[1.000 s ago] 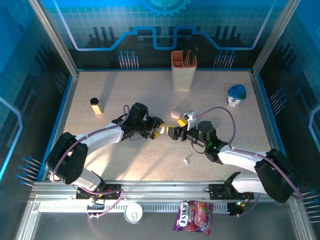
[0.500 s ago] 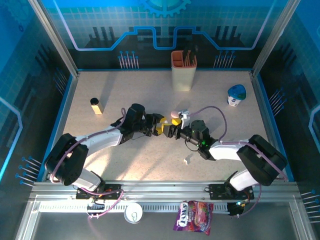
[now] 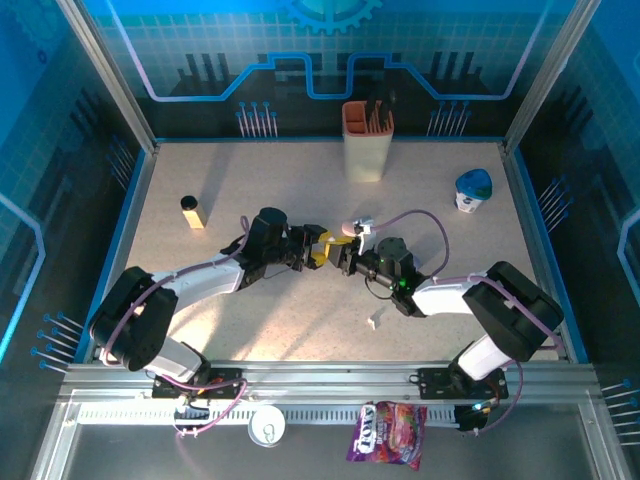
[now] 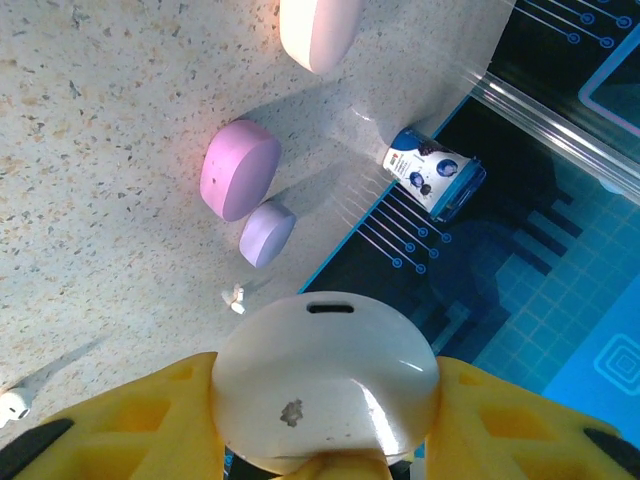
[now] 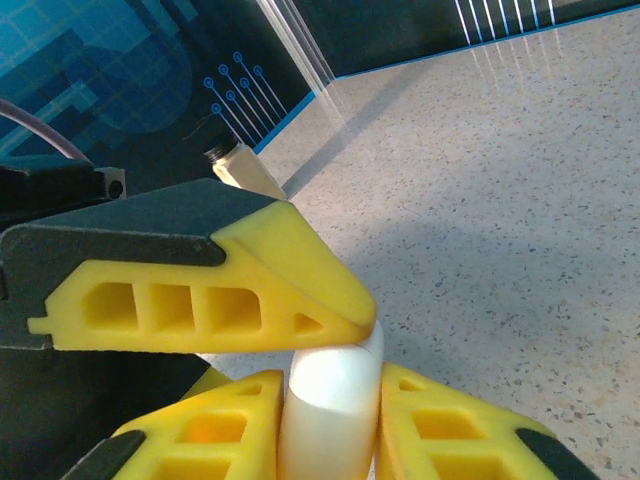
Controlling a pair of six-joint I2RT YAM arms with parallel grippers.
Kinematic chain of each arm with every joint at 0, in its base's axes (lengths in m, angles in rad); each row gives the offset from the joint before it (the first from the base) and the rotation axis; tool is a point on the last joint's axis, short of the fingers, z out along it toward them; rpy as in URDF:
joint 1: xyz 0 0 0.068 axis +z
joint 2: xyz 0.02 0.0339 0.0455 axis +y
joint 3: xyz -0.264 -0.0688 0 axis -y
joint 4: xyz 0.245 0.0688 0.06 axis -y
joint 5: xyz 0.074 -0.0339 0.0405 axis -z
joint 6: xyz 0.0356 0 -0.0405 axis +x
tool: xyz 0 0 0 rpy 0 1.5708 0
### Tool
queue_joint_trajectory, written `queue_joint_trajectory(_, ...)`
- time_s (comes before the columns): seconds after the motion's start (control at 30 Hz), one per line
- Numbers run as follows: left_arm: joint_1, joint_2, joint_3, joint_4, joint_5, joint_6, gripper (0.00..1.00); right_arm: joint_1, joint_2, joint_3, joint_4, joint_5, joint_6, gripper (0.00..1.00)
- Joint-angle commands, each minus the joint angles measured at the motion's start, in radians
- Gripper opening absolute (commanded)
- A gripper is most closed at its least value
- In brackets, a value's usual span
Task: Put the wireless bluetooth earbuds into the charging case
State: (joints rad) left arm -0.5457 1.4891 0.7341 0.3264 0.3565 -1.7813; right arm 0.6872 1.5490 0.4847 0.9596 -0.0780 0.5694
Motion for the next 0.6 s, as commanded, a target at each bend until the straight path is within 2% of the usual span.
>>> queue_joint_trajectory(0.0,0.003,-0.019,-0.013,0.031,0.027,-0.004,0.5,0.002,-0.022,0.017,0.001,0.006,-0.032,0.2)
queue_joint_trajectory(0.13,0.008,-0.028,-0.005,0.024,0.009,0.051,0.73,-0.013,-0.068,0.014,-0.058,0.003,-0.071,0.2)
queue_joint_trajectory(0.23,0.02,-0.052,0.0,-0.002,-0.032,0.146,0.95,-0.034,-0.11,0.009,-0.119,-0.005,-0.107,0.2)
queue_joint_trajectory(0.27,0.026,-0.061,0.005,-0.01,-0.045,0.183,0.99,-0.046,-0.13,0.007,-0.147,-0.01,-0.118,0.19)
queue_joint_trajectory(0.4,0.069,-0.089,0.011,0.034,-0.095,0.407,0.99,-0.107,-0.214,0.004,-0.271,-0.072,-0.179,0.18)
queue_joint_trajectory(0.5,0.094,-0.117,0.029,0.051,-0.13,0.723,0.99,-0.158,-0.29,0.026,-0.425,-0.144,-0.25,0.18)
queue_joint_trajectory(0.57,0.093,-0.134,0.031,0.06,-0.143,0.994,0.99,-0.185,-0.344,0.048,-0.534,-0.172,-0.305,0.17)
